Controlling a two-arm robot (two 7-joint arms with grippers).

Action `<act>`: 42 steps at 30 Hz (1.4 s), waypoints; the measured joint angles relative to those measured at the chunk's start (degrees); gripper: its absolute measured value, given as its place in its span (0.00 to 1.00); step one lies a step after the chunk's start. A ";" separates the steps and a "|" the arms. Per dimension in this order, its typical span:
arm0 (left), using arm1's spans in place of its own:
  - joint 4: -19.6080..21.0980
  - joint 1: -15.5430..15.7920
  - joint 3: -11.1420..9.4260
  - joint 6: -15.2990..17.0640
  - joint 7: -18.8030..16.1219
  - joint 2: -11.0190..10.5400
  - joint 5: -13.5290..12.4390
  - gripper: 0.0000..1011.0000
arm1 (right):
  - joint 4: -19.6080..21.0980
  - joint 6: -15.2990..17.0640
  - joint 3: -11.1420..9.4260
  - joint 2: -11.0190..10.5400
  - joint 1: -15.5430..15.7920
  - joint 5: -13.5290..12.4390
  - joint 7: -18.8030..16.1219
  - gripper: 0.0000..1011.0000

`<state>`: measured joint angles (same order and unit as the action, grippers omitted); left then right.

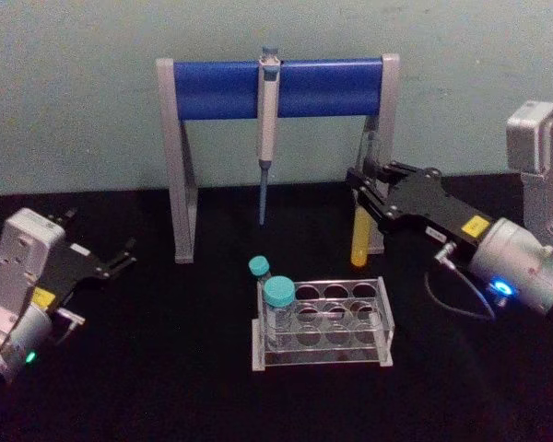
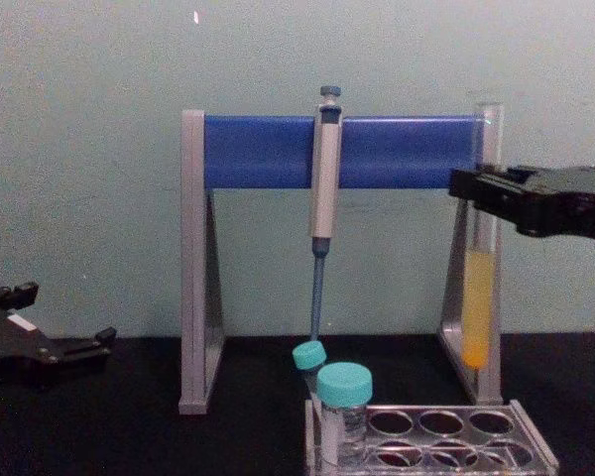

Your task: Pick up the test tube from the test tube rack, shake it, then place it back into the test tube rack.

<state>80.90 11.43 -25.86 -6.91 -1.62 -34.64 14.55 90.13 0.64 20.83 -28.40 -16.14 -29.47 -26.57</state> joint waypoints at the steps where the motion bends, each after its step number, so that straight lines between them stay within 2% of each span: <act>1: 0.00 0.00 0.00 0.00 0.00 0.00 0.00 0.99 | 0.48 0.24 -0.22 -0.33 0.48 -0.02 0.08 0.23; 6: 0.00 0.00 0.00 0.00 0.00 0.00 0.00 0.99 | 3.98 1.91 -0.71 -2.07 3.66 -0.81 -0.17 0.23; 11: 0.01 0.00 0.00 0.00 0.00 0.00 0.00 0.99 | 5.06 2.60 0.65 -2.08 4.38 -1.84 -1.80 0.23; 16: 0.00 0.00 0.00 0.00 0.00 0.00 0.00 0.99 | 3.91 2.50 2.58 -0.65 2.57 -2.27 -3.13 0.23; 21: 0.00 0.00 0.00 0.00 0.00 0.00 0.00 0.99 | 0.75 1.31 4.13 1.39 -0.76 -1.83 -3.48 0.23; 29: 0.00 0.00 0.00 0.00 0.00 0.00 0.00 0.99 | -2.41 -1.19 3.70 3.18 -3.23 -0.95 -2.31 0.23; 42: 0.00 0.00 0.00 0.00 0.00 0.00 0.00 0.99 | -2.24 -1.90 2.59 2.69 -2.50 1.13 -0.91 0.23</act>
<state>80.90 11.43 -25.86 -6.91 -1.62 -34.65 14.55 87.89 -1.26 23.43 -25.71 -18.64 -28.34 -27.48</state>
